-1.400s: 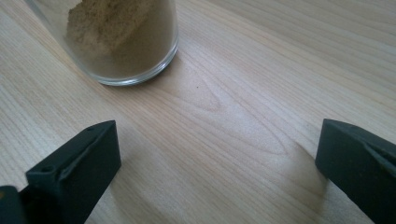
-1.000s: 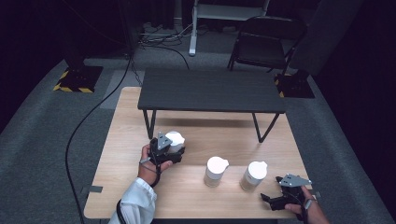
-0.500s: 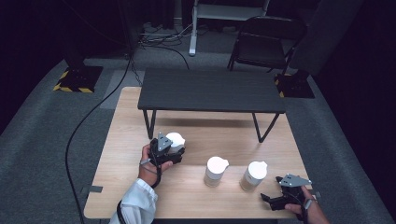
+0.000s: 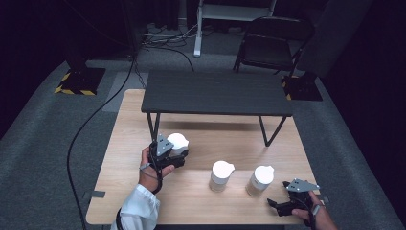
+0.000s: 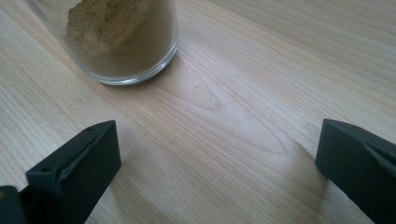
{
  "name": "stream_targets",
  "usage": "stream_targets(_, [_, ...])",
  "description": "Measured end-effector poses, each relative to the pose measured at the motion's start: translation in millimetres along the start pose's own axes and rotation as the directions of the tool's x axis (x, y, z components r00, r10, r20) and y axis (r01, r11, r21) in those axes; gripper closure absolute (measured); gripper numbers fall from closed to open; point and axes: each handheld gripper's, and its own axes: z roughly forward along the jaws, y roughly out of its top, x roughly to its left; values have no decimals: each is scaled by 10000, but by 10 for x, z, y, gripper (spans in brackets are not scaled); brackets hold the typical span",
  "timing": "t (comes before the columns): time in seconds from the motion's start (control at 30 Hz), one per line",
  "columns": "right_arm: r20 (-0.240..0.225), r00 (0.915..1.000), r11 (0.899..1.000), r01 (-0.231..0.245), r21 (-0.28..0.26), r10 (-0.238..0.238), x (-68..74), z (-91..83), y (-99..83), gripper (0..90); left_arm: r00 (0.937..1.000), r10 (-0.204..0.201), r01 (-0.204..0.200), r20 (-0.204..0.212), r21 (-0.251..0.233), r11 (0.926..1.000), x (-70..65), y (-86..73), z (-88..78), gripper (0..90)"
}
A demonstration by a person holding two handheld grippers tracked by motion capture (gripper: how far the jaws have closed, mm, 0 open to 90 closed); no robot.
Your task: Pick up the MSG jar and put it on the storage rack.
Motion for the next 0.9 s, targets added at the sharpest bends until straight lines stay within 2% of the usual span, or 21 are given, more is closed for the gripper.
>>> stream_targets(0.37, [1,10000,10000,-7,0,7,0,0,0,0,9999,52,-50,94,-190,9998,-79,153,-128,302])
stream_targets(0.43, [1,10000,10000,-6,-1,6,1,0,0,0,9998,169,-166,104,-235,9996,-99,183,-153,303])
stream_targets(0.67, [9,10000,10000,-15,-1,15,1,0,0,0,9998,134,-129,122,-454,9989,-130,278,-235,302])
stream_targets(0.9, [35,10000,10000,-54,13,54,4,0,2,0,9996,290,-285,69,-715,9970,-138,464,-359,302])
